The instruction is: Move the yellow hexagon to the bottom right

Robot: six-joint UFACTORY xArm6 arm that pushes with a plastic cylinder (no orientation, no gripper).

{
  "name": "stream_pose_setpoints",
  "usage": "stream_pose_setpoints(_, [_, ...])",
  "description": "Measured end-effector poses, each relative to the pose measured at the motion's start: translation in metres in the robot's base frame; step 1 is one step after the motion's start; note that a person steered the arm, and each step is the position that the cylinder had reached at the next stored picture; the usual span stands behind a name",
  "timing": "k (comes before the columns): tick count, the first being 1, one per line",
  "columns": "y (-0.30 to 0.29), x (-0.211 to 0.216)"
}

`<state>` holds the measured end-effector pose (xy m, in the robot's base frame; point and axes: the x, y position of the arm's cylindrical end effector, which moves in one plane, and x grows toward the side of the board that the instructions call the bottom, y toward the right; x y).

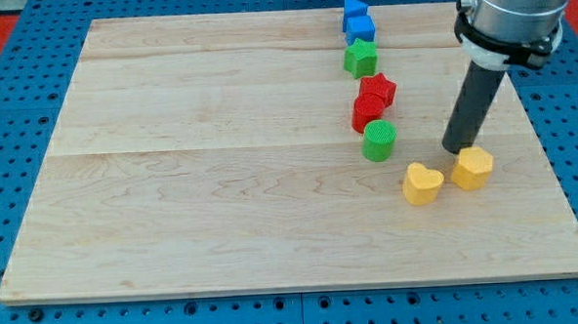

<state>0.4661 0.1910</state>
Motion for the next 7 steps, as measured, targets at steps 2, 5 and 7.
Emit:
stream_pose_setpoints(2, [0.033, 0.018])
stream_pose_setpoints(5, [0.034, 0.081])
stream_pose_setpoints(7, [0.047, 0.129])
